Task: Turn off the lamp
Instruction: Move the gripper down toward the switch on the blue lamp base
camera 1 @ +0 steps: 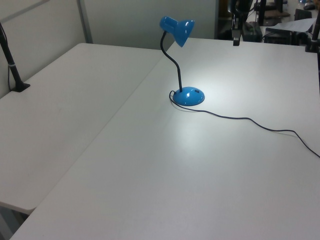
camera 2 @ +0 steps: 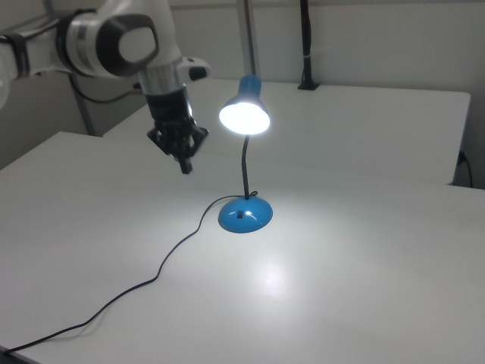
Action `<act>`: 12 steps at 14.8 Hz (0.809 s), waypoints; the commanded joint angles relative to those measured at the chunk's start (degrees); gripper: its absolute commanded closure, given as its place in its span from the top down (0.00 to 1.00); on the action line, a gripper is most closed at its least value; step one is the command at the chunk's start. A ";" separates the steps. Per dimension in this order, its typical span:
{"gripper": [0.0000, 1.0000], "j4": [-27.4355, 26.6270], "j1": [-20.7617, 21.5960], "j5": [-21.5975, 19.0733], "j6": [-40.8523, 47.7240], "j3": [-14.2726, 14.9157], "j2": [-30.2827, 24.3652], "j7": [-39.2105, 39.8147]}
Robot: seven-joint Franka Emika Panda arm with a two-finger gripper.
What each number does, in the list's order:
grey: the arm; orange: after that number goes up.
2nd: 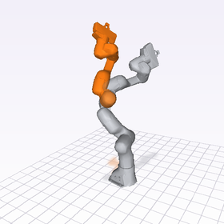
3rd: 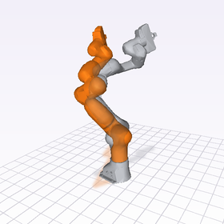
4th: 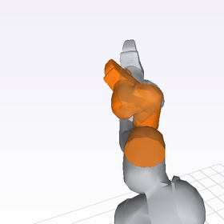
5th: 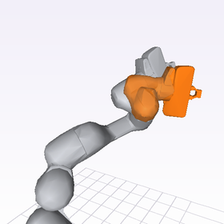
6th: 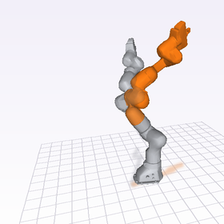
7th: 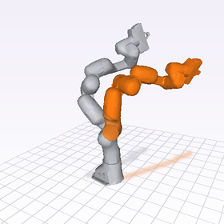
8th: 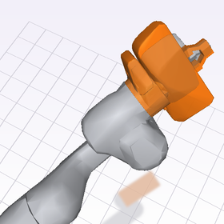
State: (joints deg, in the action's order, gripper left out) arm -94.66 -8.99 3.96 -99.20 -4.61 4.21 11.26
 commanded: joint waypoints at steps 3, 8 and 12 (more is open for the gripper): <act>0.00 -4.30 -2.53 0.09 -12.14 0.30 4.30 2.18; 0.00 -7.03 -3.23 0.00 -23.65 0.30 8.87 5.70; 0.00 -10.18 -3.23 0.00 -33.30 0.22 11.07 7.71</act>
State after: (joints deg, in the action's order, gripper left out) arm -101.47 -12.09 3.96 -125.62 -4.39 15.29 16.03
